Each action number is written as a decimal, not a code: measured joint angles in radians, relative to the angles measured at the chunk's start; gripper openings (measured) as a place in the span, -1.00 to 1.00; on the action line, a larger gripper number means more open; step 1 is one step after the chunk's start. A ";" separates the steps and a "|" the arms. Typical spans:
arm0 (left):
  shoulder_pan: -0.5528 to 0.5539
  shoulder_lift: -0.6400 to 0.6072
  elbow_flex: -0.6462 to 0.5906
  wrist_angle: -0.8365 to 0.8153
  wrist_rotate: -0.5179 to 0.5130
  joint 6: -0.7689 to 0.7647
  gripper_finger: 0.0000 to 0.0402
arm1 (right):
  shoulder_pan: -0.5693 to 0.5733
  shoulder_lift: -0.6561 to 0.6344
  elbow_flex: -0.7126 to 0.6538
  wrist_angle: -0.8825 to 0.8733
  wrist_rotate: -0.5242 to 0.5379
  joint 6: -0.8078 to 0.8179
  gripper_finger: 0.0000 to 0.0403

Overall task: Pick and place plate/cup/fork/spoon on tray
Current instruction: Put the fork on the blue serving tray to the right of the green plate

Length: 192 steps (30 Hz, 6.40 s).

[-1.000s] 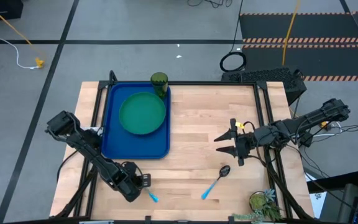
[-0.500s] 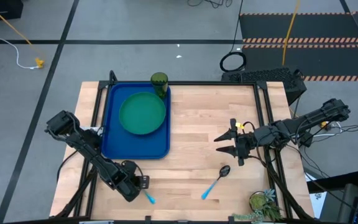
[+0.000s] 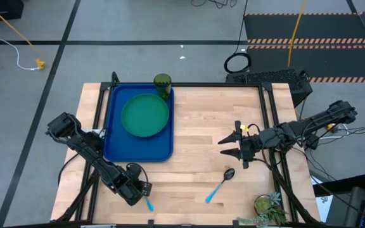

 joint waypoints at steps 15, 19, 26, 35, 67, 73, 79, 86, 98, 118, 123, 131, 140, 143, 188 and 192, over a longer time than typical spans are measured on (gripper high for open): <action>0.022 -0.005 -0.001 0.000 0.024 0.187 -0.93 | 0.000 0.000 0.000 0.000 0.000 0.000 -0.13; 0.041 -0.019 -0.004 -0.006 0.028 0.288 -0.89 | 0.000 0.000 0.000 -0.001 0.000 0.000 -0.13; 0.070 -0.021 -0.004 0.002 0.063 0.482 -0.93 | 0.000 0.000 0.000 -0.001 0.000 0.000 -0.13; 0.094 -0.031 0.039 -0.006 0.099 0.601 -0.91 | 0.000 0.000 0.000 -0.001 0.000 0.000 -0.13; 0.441 -0.034 0.280 -0.515 0.100 1.380 -0.91 | -0.007 0.000 0.000 0.008 0.000 -0.040 -0.13; 0.536 -0.034 0.280 -0.547 0.099 1.583 -0.91 | -0.045 0.000 0.000 0.008 0.000 -0.041 -0.13; 0.638 -0.034 0.280 -0.555 0.055 1.777 -0.91 | -0.101 0.000 0.000 0.008 0.000 -0.069 -0.13; 0.727 -0.034 0.280 -0.557 0.020 1.976 -0.91 | -0.167 0.000 0.000 0.008 0.000 -0.090 -0.13; 0.779 -0.034 0.233 -0.476 0.002 2.102 -0.91 | -0.231 0.000 0.000 0.115 0.005 -0.081 -0.13; 0.758 0.007 0.229 -0.384 0.003 2.128 -0.91 | -0.231 0.000 0.000 0.252 0.056 -0.103 -0.13; 0.758 0.030 0.229 -0.388 0.001 2.094 -0.91 | -0.231 0.000 0.000 0.263 0.056 -0.105 -0.13; 0.757 0.061 0.229 -0.404 -0.015 2.050 -0.90 | -0.231 0.000 0.000 0.267 0.056 -0.108 -0.13; 0.758 0.070 0.229 -0.409 -0.051 2.060 -0.90 | -0.231 0.000 0.000 0.270 0.056 -0.108 -0.13; 0.758 0.071 0.229 -0.409 -0.066 2.057 -0.89 | -0.231 0.000 0.000 0.270 0.056 -0.108 -0.13; 0.754 0.070 0.153 -0.329 -0.111 2.071 -0.84 | -0.231 0.000 0.000 0.280 0.056 -0.124 -0.13; 0.754 0.070 0.153 -0.329 -0.111 2.068 -0.84 | -0.231 0.000 0.000 0.280 0.056 -0.124 -0.13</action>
